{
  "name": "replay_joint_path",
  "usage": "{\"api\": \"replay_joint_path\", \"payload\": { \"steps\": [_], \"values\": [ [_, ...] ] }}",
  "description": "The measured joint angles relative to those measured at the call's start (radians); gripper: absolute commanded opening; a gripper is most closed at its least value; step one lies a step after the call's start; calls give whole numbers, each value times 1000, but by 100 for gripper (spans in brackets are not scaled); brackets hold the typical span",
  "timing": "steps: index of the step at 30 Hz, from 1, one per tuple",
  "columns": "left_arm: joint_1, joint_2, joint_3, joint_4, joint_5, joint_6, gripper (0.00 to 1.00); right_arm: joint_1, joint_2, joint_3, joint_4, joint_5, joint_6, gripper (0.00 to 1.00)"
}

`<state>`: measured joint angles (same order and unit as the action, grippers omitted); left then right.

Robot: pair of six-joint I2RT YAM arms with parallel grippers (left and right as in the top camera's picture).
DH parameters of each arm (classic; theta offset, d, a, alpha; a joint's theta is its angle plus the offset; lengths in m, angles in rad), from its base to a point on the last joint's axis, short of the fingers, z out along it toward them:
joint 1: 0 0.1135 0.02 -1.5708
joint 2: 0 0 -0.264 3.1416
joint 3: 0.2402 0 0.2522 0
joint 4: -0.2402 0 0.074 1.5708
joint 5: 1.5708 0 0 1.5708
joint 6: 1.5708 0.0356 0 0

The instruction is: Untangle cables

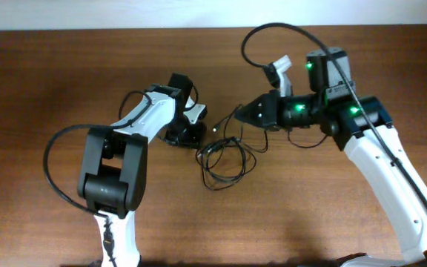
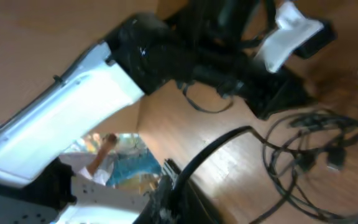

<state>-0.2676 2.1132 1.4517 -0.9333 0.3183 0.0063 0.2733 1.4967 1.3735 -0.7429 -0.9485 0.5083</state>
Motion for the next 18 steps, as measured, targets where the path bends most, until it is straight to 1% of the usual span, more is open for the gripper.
{"api": "replay_joint_path", "payload": {
  "steps": [2,4,5,7,8,9,10,11,13,14,15,18],
  "values": [
    [23,-1,17,-37,11,-4,0,-25,0,1,-99,16,-56,4],
    [90,-48,62,-39,83,-5,17,-35,-2,1,-172,101,-93,4],
    [117,-100,85,-26,115,-10,22,-35,-2,1,-198,143,-101,4],
    [151,-241,122,-10,146,-16,26,-35,-2,1,-278,275,-113,4],
    [147,-322,141,-16,153,-15,27,-35,-2,1,-314,343,-117,4],
    [140,-354,149,-24,156,-14,26,-35,-2,2,-340,398,-120,4],
    [130,-373,155,-46,161,-15,22,-35,-2,-2,-393,477,-121,4],
    [107,-373,152,-62,164,-15,23,-35,-2,-8,-423,549,-124,4],
    [71,-359,119,-61,164,-15,30,-35,1,-63,-453,665,-124,4],
    [50,-356,99,-56,164,-16,33,-35,2,-88,-447,686,-125,4],
    [32,-355,84,-49,164,-16,33,-35,7,-129,-441,714,-125,4],
    [-34,-354,42,-26,155,-15,27,-35,29,-205,-428,763,-127,4]
  ]
}}
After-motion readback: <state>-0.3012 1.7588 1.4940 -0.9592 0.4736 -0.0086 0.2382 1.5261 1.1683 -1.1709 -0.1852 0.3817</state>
